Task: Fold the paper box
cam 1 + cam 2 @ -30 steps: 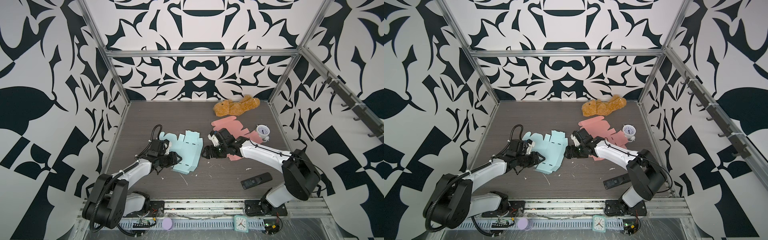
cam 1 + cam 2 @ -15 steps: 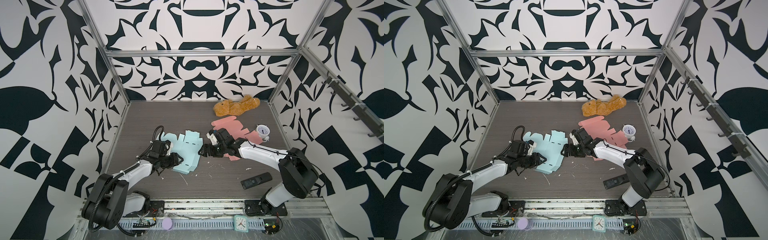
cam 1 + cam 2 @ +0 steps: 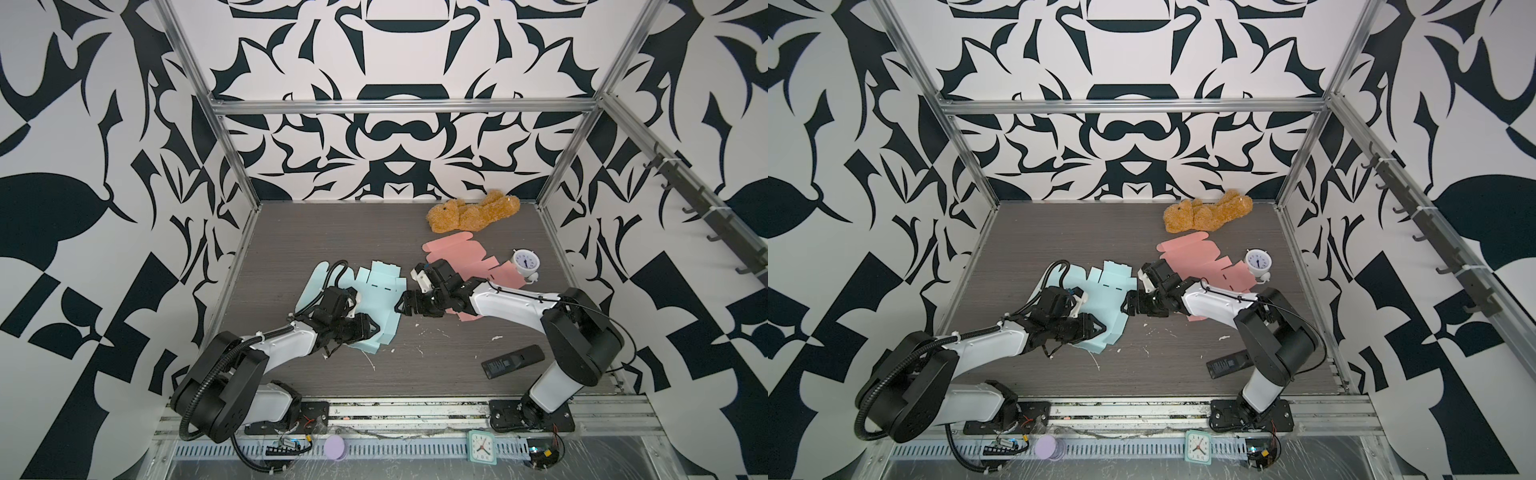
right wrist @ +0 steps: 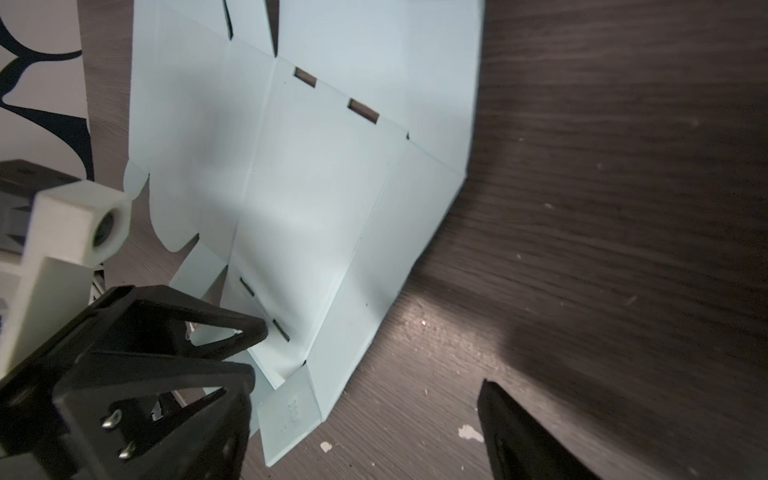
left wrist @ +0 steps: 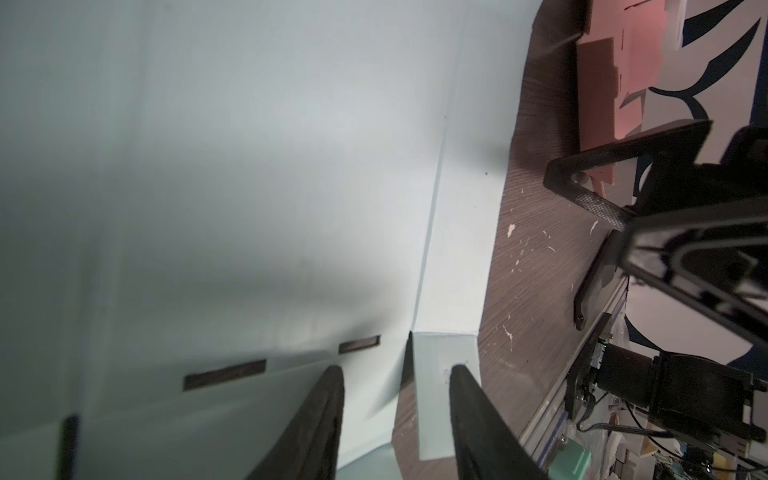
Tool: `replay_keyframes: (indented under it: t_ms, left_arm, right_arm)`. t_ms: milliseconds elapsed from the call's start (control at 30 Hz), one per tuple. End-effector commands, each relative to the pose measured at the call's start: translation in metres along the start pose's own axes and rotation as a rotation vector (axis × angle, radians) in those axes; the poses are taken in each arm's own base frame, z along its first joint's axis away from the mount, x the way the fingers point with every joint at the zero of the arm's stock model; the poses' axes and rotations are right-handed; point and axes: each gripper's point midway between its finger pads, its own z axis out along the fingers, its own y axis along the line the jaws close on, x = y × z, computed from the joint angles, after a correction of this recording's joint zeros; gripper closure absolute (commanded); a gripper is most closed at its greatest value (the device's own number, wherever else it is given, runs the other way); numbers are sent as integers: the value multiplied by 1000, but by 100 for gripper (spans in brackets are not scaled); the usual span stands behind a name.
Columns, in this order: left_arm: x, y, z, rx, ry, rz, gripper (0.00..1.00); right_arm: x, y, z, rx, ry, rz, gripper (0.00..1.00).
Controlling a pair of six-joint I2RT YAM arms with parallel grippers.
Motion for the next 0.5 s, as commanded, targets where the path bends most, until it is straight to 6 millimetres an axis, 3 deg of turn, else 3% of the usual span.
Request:
replay_keyframes:
  t_ms: [0, 267, 467]
  left_arm:
    - [-1, 1, 4, -15, -6, -17, 55]
    - [-2, -2, 2, -6, -17, -9, 55]
    - [-3, -3, 2, -6, -18, -6, 55]
  right_arm:
    - [-2, 4, 3, -26, -20, 1, 12]
    - [-12, 5, 21, -42, -21, 18, 18]
    - [-17, 6, 34, -70, -20, 44, 30]
